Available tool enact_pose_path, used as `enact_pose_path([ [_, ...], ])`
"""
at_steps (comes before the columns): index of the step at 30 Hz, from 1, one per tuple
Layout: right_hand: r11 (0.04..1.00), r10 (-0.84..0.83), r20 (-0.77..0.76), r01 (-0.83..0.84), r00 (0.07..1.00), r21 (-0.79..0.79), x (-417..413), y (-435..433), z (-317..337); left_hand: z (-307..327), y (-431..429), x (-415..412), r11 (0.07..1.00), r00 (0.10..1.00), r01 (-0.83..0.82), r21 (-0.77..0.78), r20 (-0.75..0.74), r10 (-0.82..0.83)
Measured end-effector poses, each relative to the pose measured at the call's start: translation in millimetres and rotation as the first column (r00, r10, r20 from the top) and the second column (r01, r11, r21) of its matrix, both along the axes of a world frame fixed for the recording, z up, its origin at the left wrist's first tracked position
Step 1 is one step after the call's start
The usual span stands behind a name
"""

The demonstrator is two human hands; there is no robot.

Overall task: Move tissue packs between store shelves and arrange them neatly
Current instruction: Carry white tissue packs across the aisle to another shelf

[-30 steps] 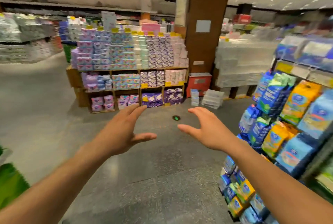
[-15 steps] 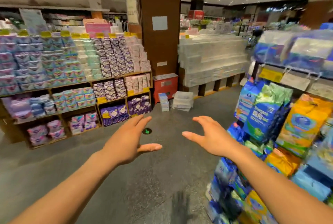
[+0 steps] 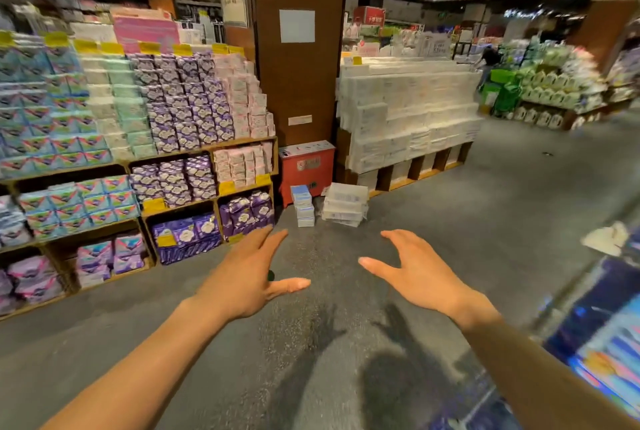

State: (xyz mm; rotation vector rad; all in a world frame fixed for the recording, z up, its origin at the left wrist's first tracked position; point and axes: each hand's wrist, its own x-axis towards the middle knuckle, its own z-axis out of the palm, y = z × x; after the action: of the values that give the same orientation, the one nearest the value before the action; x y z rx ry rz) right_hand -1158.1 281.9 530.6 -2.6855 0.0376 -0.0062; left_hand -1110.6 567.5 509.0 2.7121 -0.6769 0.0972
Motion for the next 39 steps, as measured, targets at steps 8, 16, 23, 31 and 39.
enact_pose_path([
  [8, 0.962, -0.25, -0.059, 0.254, 0.967, 0.101, 200.2, -43.9, -11.5, -0.7, -69.0, 256.8, 0.98, 0.984, 0.178, 0.089, -0.004, -0.178],
  [16, 0.937, -0.319, -0.091, 0.328, 0.943, 0.118, 385.6, -147.7, -42.6, -28.4, -184.0, 474.8, 0.951, 0.952, 0.307, 0.048, 0.006, -0.307],
  [23, 0.945, -0.289, -0.121, 0.303, 0.95, 0.119, 589.7, -244.8, -45.2, -35.0, -273.8, 660.1, 0.968, 0.969, 0.243, 0.069, -0.06, -0.239],
  [31, 0.971, -0.219, -0.175, 0.232, 0.96, 0.059, 795.7, -317.7, -51.5, -60.1, -339.3, 844.8, 0.983, 0.975, 0.179, 0.025, -0.14, -0.174],
  [39, 0.96, -0.253, -0.194, 0.272, 0.948, 0.072, 1028.4, -370.1, -101.7, -102.9, -397.3, 1073.8, 0.975, 0.965, 0.22, -0.009, -0.144, -0.219],
])
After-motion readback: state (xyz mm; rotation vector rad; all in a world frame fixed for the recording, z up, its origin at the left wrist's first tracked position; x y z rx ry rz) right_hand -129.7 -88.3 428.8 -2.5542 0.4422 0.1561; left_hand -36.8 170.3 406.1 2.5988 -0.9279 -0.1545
